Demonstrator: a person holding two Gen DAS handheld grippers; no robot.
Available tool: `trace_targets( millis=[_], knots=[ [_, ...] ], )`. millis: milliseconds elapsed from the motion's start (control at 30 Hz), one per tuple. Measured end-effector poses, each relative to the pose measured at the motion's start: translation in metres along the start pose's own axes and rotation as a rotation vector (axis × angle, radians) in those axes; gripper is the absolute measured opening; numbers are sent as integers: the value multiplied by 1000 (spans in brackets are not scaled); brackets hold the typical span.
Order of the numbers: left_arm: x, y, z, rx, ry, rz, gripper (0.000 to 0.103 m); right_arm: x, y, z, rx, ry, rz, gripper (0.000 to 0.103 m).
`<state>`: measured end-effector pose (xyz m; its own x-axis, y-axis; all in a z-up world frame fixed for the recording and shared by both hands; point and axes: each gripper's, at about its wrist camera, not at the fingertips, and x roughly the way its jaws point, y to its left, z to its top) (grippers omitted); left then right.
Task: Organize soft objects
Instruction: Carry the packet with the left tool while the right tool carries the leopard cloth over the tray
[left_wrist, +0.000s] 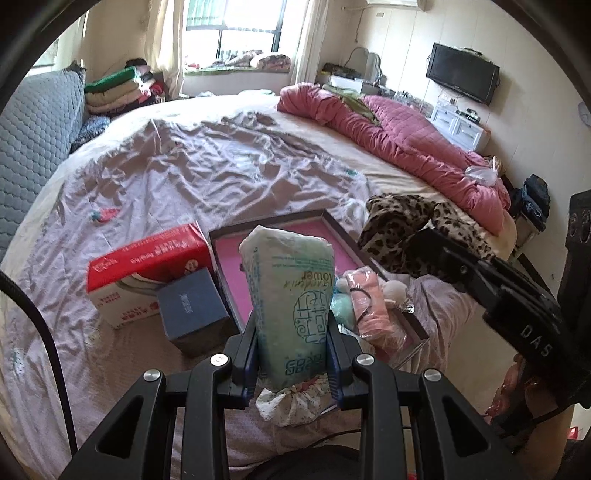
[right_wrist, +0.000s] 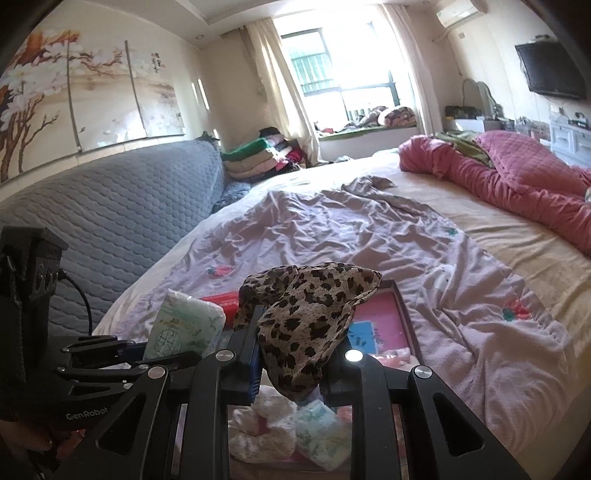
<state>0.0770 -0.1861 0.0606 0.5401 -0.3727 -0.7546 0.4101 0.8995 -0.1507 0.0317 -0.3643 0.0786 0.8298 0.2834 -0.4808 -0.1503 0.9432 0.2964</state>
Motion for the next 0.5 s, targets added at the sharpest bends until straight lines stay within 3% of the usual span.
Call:
trace_targets(
  millis=[500],
  knots=[
    [71, -10, -14, 9, 134, -23, 31, 49, -37, -25, 60, 123, 4, 25]
  ],
)
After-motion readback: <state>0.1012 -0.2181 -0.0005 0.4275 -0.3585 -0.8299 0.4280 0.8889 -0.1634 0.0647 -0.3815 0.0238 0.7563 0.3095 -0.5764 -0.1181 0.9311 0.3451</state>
